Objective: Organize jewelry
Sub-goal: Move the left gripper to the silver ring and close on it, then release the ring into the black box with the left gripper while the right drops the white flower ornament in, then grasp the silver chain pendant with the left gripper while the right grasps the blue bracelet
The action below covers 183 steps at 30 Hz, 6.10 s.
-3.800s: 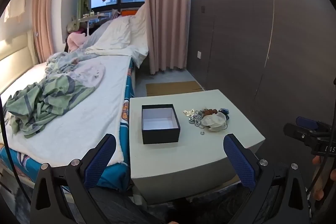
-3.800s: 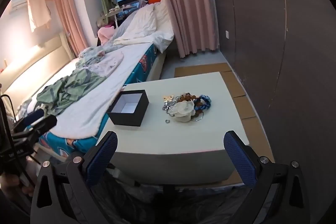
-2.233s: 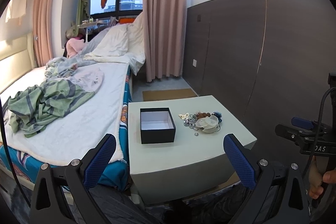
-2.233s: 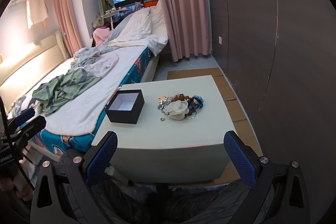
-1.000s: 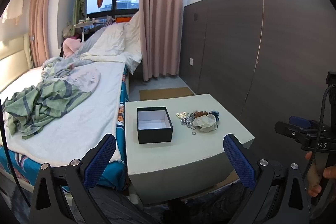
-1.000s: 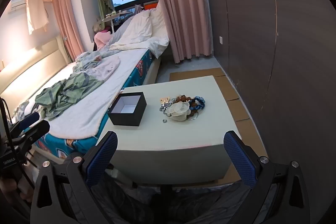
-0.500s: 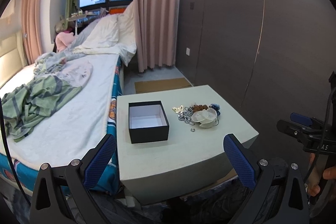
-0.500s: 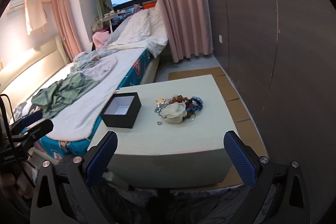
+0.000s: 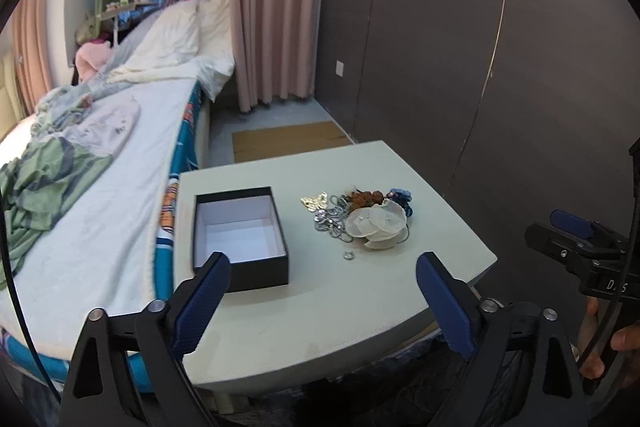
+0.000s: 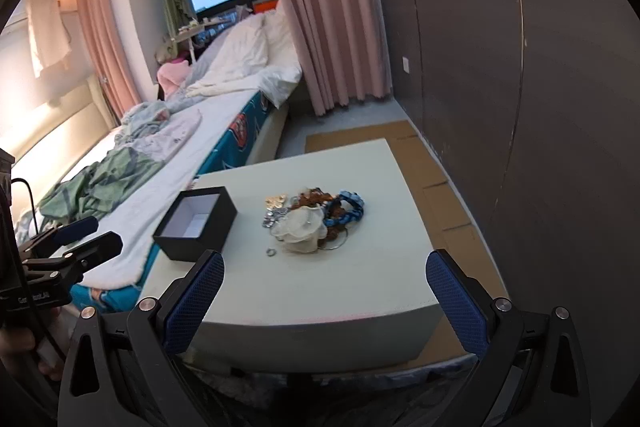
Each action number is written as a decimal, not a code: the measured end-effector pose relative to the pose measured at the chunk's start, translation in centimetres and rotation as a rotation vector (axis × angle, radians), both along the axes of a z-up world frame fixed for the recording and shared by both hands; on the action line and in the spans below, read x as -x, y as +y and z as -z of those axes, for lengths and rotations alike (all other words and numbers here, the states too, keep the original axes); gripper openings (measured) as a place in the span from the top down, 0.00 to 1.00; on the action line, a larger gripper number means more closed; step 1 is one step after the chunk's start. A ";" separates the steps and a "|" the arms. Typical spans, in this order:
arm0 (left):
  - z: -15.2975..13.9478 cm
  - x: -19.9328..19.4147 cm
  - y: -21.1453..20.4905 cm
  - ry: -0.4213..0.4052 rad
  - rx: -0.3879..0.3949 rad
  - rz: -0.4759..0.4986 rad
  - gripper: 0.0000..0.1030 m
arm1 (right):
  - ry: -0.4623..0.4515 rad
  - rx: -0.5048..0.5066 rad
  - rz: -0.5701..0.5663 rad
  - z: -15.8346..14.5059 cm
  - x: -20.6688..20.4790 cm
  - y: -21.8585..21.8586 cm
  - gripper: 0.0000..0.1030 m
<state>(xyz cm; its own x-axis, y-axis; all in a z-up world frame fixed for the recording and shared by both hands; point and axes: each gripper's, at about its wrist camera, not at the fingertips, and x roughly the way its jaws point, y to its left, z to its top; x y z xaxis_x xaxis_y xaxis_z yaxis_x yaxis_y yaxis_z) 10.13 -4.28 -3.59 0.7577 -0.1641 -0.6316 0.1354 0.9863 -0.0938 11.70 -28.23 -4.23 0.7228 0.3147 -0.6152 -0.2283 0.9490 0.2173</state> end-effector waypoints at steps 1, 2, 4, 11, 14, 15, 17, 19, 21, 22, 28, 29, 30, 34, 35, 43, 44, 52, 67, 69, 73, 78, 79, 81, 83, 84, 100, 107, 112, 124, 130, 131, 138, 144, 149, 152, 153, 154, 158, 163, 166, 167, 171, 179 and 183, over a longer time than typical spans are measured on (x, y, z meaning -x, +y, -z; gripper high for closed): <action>0.2 -0.5 -0.2 0.014 0.002 0.005 0.17 | 0.014 0.000 0.003 0.2 -0.5 -0.2 0.01; 0.4 -1.2 -0.5 0.031 0.004 0.009 0.20 | 0.021 -0.003 0.004 0.5 -1.0 -0.3 0.01; 0.8 -2.2 -0.8 0.061 0.011 0.017 0.26 | 0.036 -0.011 0.010 0.9 -1.9 -0.7 0.01; 2.4 -5.2 -2.1 0.144 0.044 0.026 0.39 | 0.086 -0.041 0.030 2.0 -4.2 -2.1 0.01; 3.2 -6.2 -2.8 0.170 0.049 0.029 0.40 | 0.099 -0.049 0.039 2.4 -4.8 -2.6 0.01; 3.6 -6.5 -3.1 0.178 0.049 0.028 0.40 | 0.103 -0.049 0.042 2.6 -5.0 -2.8 0.01; 4.3 -7.0 -3.3 0.194 0.049 0.025 0.40 | 0.112 -0.049 0.045 2.9 -5.4 -3.0 0.01; 5.1 -7.5 -3.6 0.206 0.046 0.023 0.44 | 0.124 -0.051 0.047 3.3 -5.7 -3.2 0.01; 5.9 -8.1 -3.8 0.222 0.036 0.018 0.48 | 0.137 -0.052 0.051 3.8 -5.8 -3.4 0.01; 6.5 -8.4 -3.9 0.233 0.032 0.017 0.49 | 0.141 -0.053 0.052 3.9 -5.9 -3.5 0.01; 9.3 -10.0 -4.9 0.291 0.000 0.035 0.51 | 0.168 -0.060 0.066 5.0 -6.1 -4.3 0.01; 9.7 -10.2 -5.0 0.296 -0.006 0.036 0.52 | 0.174 -0.058 0.069 5.2 -6.2 -4.3 0.01; 10.0 -10.4 -5.1 0.299 -0.010 0.038 0.53 | 0.181 -0.056 0.071 5.4 -6.2 -4.3 0.01; 11.4 -11.5 -5.4 0.320 -0.028 0.040 0.56 | 0.196 -0.049 0.077 5.8 -6.2 -4.6 0.01; 11.7 -11.7 -5.4 0.326 -0.035 0.040 0.57 | 0.198 -0.049 0.079 5.8 -6.2 -4.7 0.01; 13.1 -13.0 -5.9 0.329 -0.073 0.028 0.64 | 0.211 -0.045 0.081 6.0 -6.3 -4.4 0.01; 13.2 -13.1 -6.0 0.325 -0.082 0.026 0.66 | 0.212 -0.046 0.079 5.9 -6.4 -4.3 0.01; 12.4 -13.0 -4.7 0.335 -0.060 0.006 0.87 | 0.221 -0.075 0.013 6.1 -8.6 -1.8 0.02; 4.6 -10.6 -0.4 0.196 0.029 -0.016 0.87 | 0.325 -0.146 -0.124 9.0 -13.8 4.2 0.46; 3.9 -10.5 0.4 0.182 0.033 -0.026 0.87 | 0.336 -0.148 -0.132 9.4 -14.3 4.9 0.51; 2.8 -10.2 2.1 0.156 0.041 -0.051 0.87 | 0.363 -0.132 -0.137 10.3 -15.3 6.1 0.65; 2.2 -10.2 4.7 0.142 0.052 -0.084 0.87 | 0.374 -0.129 -0.139 10.6 -15.6 7.0 0.96; 2.2 -10.2 5.1 0.142 0.055 -0.090 0.87 | 0.364 -0.128 -0.143 10.4 -15.6 7.1 0.97; 2.3 -10.4 6.1 0.146 0.064 -0.105 0.87 | 0.337 -0.135 -0.155 9.3 -15.3 7.4 0.97; 2.5 -10.8 7.0 0.150 0.079 -0.115 0.87 | 0.318 -0.134 -0.160 8.4 -15.2 7.6 0.97; 2.6 -10.9 7.3 0.150 0.084 -0.117 0.87 | 0.308 -0.135 -0.164 7.9 -15.2 7.7 0.97; 1.2 -11.0 12.5 0.104 0.244 -0.179 0.16 | 0.162 -0.135 -0.274 -1.1 -14.5 12.6 0.97; 1.6 -9.8 16.0 0.122 0.263 -0.251 0.16 | 0.157 -0.137 -0.352 -1.8 -14.8 16.5 0.97; 1.9 -9.0 18.1 0.125 0.268 -0.292 0.16 | 0.196 -0.184 -0.447 -1.4 -14.6 19.5 0.97; 1.6 -8.8 16.8 0.136 0.250 -0.249 0.16 | 0.248 -0.156 -0.324 0.3 -14.9 16.8 0.30; 1.0 -9.7 13.4 0.135 0.208 -0.181 0.16 | 0.246 -0.157 -0.233 0.6 -15.0 12.6 0.30; 0.9 -9.9 12.6 0.136 0.200 -0.167 0.16 | 0.249 -0.158 -0.219 0.7 -15.0 11.9 0.30; 0.9 -11.6 7.6 0.195 0.132 -0.059 0.16 | 0.271 -0.186 -0.141 2.1 -15.1 7.4 0.29; 1.4 -13.3 4.1 0.256 0.097 0.002 0.18 | 0.282 -0.228 -0.083 2.9 -15.2 4.4 0.29; 2.5 -15.1 1.8 0.336 0.062 0.028 0.38 | 0.289 -0.244 -0.026 3.7 -15.2 2.1 0.29; 3.0 -16.1 0.4 0.364 0.023 0.034 0.41 | 0.296 -0.258 0.002 4.3 -15.1 0.9 0.29; 3.2 -16.5 0.0 0.375 0.019 0.040 0.42 | 0.300 -0.263 0.012 4.5 -15.1 0.3 0.29; 3.4 -16.8 -0.4 0.390 0.013 0.045 0.44 | 0.302 -0.267 0.017 4.7 -15.1 0.0 0.29; 4.5 -17.9 -1.9 0.443 -0.038 0.044 0.54 | 0.314 -0.282 0.047 5.5 -15.0 -1.3 0.29; 6.1 -19.2 -3.3 0.504 -0.089 0.043 0.55 | 0.323 -0.307 0.073 6.3 -14.6 -2.8 0.29; 7.2 -19.9 -3.8 0.530 -0.110 0.041 0.57 | 0.326 -0.320 0.090 6.7 -14.4 -3.6 0.29; 7.5 -20.1 -4.0 0.538 -0.114 0.039 0.58 | 0.328 -0.326 0.096 6.9 -14.2 -3.9 0.29; 8.9 -21.0 -4.3 0.568 -0.120 0.029 0.60 | 0.339 -0.332 0.112 7.6 -13.9 -4.5 0.29; 11.6 -22.6 -4.8 0.621 -0.148 0.016 0.61 | 0.374 -0.332 0.124 9.2 -14.2 -4.8 0.29; 12.5 -23.2 -4.9 0.637 -0.146 0.017 0.61 | 0.381 -0.330 0.122 9.4 -14.4 -4.5 0.29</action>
<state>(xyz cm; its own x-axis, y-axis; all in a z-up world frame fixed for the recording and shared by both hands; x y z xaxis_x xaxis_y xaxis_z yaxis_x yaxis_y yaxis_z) 33.37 -9.19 -16.12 0.2258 -0.0514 -0.9728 0.1130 0.9932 -0.0262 26.08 -32.75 -13.66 0.5103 0.4639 -0.7241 0.0331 0.8308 0.5556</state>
